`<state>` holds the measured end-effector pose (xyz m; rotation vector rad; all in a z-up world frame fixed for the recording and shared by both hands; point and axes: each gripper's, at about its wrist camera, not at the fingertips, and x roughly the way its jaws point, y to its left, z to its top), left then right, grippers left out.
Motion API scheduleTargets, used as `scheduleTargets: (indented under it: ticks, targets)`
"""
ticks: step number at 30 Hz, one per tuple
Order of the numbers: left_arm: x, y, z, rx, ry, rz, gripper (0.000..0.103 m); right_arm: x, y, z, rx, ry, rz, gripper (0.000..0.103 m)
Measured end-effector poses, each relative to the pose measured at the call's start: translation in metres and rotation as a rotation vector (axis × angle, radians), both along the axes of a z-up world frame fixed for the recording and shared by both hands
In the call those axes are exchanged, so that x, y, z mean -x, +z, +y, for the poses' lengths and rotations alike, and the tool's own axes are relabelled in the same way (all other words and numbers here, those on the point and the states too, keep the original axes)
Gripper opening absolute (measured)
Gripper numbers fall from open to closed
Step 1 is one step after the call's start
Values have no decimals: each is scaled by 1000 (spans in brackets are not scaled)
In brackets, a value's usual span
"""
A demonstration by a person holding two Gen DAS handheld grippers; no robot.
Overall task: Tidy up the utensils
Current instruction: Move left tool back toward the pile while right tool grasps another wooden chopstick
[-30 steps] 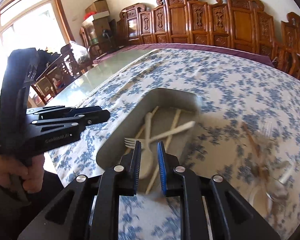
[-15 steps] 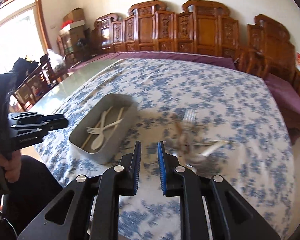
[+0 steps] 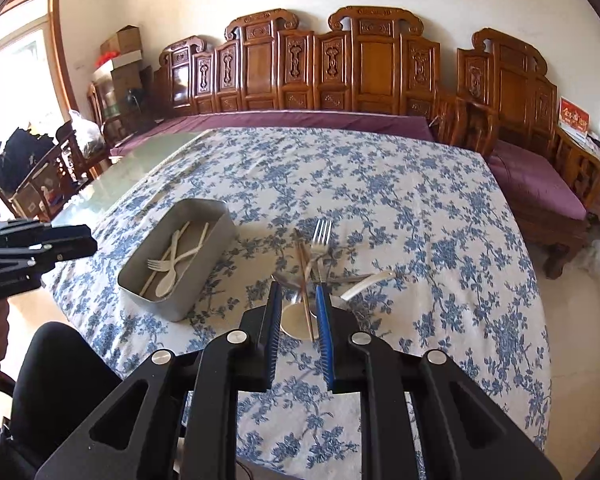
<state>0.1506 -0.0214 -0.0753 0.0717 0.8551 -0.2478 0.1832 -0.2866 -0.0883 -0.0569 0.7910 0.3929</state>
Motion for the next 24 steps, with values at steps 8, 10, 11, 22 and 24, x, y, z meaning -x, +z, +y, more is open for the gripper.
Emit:
scheduleTargets:
  ticks: [8, 10, 11, 22, 24]
  targets:
    - [-30, -18, -16, 4, -45, 60, 38, -29, -32, -3, -17, -13, 70, 22]
    - [-38, -26, -19, 6, -54, 79, 38, -38, -40, -3, -23, -14, 87, 22]
    - [-43, -30, -20, 5, -58, 88, 38, -44, -45, -2, -30, -12, 99, 22]
    - [-94, -68, -27, 19, -81, 165, 38, -104, -97, 35, -13, 69, 216, 22]
    - [-101, -71, -27, 18, -87, 172, 38, -112, -107, 43, 3, 85, 234, 22]
